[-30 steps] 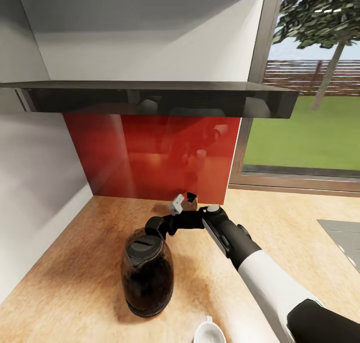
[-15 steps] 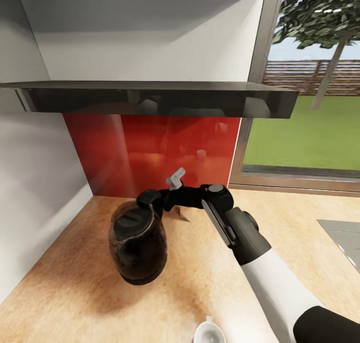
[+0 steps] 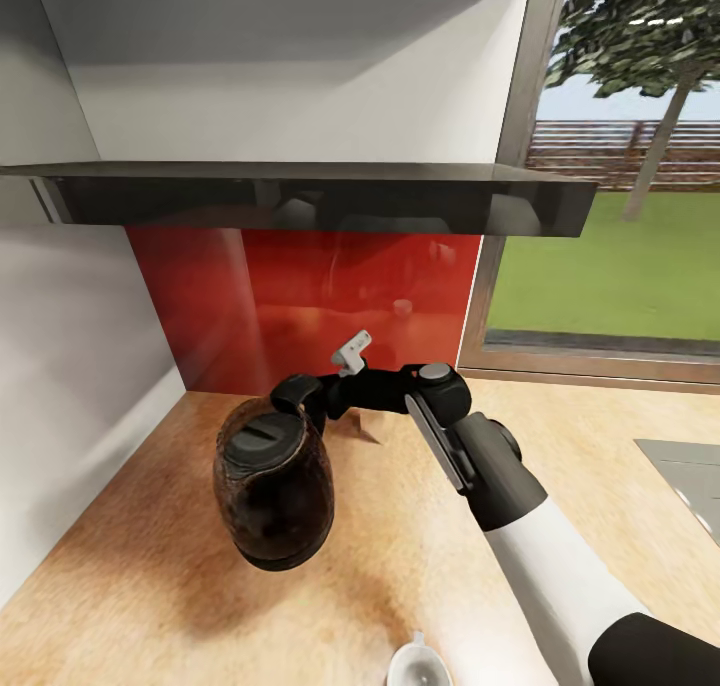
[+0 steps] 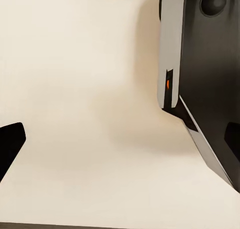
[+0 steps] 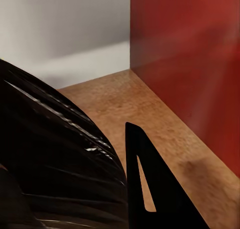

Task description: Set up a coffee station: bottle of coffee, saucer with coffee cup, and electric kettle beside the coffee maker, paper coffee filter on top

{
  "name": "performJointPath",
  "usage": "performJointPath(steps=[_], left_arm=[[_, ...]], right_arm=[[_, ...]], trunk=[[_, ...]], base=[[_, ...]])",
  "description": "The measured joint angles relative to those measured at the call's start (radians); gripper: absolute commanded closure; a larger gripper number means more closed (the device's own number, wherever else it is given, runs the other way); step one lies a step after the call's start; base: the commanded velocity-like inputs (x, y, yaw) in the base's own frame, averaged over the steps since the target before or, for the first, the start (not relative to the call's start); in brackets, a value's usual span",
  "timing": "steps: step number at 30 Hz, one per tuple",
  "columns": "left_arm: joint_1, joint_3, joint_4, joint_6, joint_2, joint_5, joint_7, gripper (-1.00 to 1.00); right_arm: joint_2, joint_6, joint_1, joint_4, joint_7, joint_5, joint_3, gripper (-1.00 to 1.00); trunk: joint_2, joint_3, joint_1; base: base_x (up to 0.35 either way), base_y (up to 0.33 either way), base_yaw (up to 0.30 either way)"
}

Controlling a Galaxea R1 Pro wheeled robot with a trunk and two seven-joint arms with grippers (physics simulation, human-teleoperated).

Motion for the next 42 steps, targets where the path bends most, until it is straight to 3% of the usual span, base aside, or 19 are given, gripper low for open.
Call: performJointPath(steps=[12,23,30,42], left_arm=[[0.0,0.001,0.0,0.0,0.0,0.0,0.0,-1.0],[0.0,0.001,0.0,0.001,0.0,0.002,0.0,-1.0],[0.0,0.002,0.0,0.001,0.0,0.001,0.001,-1.0],[0.0,0.002,0.0,-0.004,0.0,0.001,0.002,-1.0]], right_arm=[[-0.004,0.001,0.0,-0.001,0.001,0.0,-0.012,1.0],[-0.003,0.001,0.0,-0.002,0.001,0.0,-0.05,1.0],[-0.002,0.003,0.0,-0.002,0.0,0.001,-0.144,1.0],[-0.001,0.01,0.0,-0.003,-0.001,0.0,-0.16,1.0]], trunk=[[0.0,0.0,0.0],[0.0,0.003,0.0],[0.0,0.005,0.0],[0.0,0.01,0.001]], base=[[0.0,0.0,-0.01],[0.0,-0.176,-0.228],[-0.117,-0.251,-0.259],[-0.294,-0.074,-0.26]])
